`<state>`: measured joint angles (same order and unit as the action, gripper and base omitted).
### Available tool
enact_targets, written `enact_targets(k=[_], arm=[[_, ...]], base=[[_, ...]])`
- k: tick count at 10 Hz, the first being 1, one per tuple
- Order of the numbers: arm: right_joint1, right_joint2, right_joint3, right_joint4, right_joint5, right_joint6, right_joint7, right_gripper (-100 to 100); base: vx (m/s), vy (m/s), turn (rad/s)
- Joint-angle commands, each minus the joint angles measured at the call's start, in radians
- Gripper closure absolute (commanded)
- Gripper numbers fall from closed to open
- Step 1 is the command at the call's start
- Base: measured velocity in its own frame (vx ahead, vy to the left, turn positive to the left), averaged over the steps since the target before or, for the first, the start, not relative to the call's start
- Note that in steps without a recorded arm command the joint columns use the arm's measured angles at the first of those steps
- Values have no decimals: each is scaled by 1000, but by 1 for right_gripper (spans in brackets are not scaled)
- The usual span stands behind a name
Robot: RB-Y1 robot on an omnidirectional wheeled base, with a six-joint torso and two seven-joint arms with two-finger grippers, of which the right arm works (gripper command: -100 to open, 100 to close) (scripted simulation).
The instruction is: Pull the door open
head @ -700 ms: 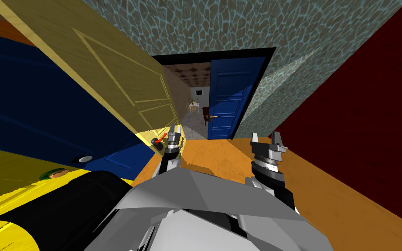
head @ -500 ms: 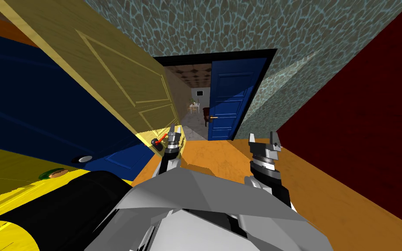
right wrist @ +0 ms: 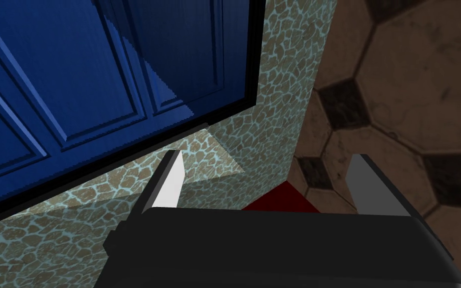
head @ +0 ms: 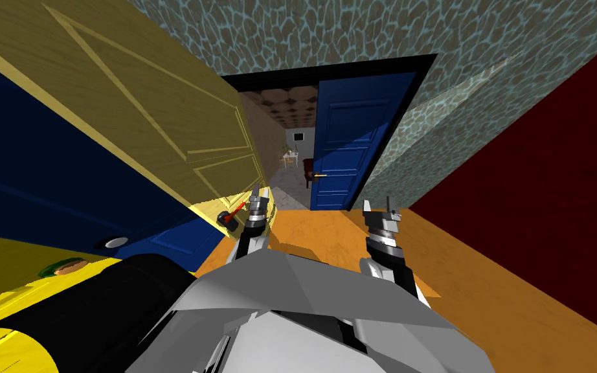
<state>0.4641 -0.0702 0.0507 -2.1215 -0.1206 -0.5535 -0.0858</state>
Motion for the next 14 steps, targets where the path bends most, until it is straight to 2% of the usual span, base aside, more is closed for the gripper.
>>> enact_targets(k=[1, 6, 14], arm=[[-20, -6, -3, 28, 0, 14, -2, -100], [-80, -27, -11, 133, 1, 35, -8, -100], [-193, -64, -25, 329, 2, 74, -19, -100]], base=[[105, 4, 44], [92, 7, 46], [98, 10, 54]])
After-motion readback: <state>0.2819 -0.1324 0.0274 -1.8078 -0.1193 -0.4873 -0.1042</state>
